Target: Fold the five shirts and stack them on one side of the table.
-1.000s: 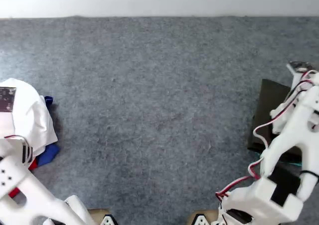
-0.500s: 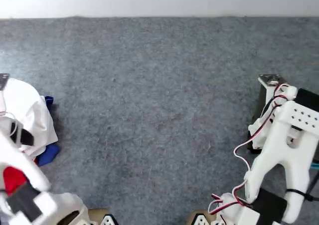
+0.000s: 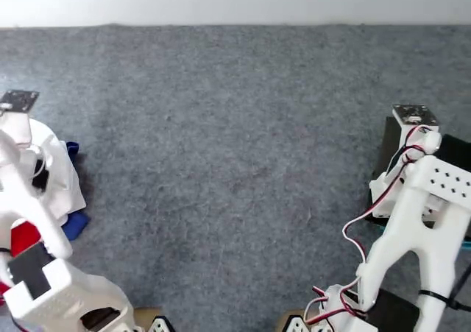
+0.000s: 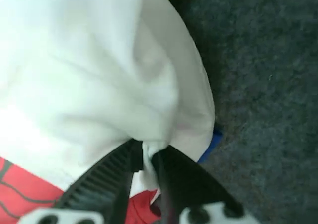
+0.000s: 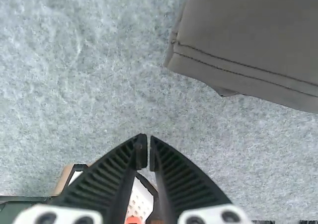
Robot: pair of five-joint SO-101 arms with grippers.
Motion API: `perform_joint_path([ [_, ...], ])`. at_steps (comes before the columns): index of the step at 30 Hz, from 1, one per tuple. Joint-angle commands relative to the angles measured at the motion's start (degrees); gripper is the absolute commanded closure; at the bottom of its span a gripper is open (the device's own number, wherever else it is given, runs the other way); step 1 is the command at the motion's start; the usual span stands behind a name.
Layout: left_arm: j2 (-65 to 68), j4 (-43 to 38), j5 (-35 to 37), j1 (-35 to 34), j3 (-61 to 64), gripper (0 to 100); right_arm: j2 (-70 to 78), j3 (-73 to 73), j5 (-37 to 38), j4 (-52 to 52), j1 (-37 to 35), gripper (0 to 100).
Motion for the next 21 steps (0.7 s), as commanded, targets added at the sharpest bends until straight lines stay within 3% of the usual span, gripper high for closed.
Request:
perform_joint_path([
  [1, -6.7, 1.1, 6.2, 2.9, -6.5, 99, -3.7, 0.1, -0.6, 2.5, -0.4, 99.0],
  [5, -15.3, 1.3, 13.3, 9.6, -12.5, 99, -5.7, 0.1, -0.6, 2.5, -0.4, 99.0],
  [11, -24.3, 0.2, 19.3, 25.2, -15.4, 99, -6.1, 0.1, -0.6, 2.5, -0.4, 99.0],
  [21, -25.0, -4.6, 25.6, 50.9, -15.7, 99, -6.1, 0.2, -0.6, 2.5, -0.4, 99.0],
])
